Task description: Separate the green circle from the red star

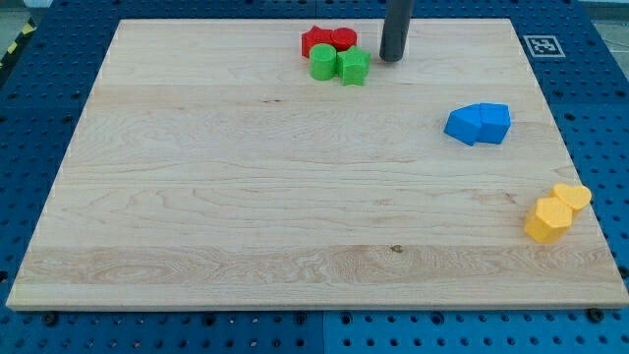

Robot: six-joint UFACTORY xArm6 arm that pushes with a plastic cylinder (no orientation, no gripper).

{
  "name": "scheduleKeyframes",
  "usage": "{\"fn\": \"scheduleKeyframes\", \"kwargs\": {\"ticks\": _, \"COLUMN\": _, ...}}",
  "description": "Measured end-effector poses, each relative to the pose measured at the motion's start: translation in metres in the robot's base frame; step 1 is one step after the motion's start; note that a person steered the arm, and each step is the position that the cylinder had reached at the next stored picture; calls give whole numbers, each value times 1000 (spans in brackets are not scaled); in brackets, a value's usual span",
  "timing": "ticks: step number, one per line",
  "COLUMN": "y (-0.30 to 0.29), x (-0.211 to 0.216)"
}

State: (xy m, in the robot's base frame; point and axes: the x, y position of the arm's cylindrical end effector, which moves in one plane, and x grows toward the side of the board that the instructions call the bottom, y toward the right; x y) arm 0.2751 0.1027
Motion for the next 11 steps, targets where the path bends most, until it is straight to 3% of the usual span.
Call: {"fn": "scheduleKeyframes", "kwargs": {"ticks": 11, "y": -126, "x": 2}}
